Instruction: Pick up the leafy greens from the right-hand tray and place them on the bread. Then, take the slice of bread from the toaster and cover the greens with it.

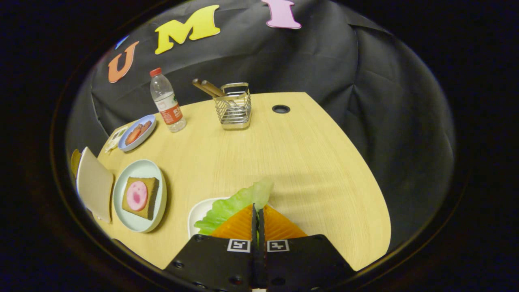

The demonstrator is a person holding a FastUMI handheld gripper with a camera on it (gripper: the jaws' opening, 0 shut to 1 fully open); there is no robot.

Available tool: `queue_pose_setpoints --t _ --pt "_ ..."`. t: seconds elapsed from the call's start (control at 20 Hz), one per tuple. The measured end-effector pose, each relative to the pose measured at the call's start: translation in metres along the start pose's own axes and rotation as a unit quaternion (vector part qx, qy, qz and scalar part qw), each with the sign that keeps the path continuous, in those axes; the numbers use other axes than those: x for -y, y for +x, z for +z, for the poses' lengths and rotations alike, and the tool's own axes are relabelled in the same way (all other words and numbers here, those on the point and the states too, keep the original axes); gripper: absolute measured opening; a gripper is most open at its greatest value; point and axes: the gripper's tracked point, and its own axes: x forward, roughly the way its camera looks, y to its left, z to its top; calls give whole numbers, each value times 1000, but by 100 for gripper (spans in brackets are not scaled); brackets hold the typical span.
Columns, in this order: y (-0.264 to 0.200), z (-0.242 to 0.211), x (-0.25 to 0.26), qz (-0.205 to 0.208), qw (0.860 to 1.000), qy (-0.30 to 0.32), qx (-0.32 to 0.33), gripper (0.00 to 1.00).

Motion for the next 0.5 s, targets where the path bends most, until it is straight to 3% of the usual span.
queue_pose_setpoints --t 0.5 --pt "-96 13 -57 -31 994 -52 85 0"
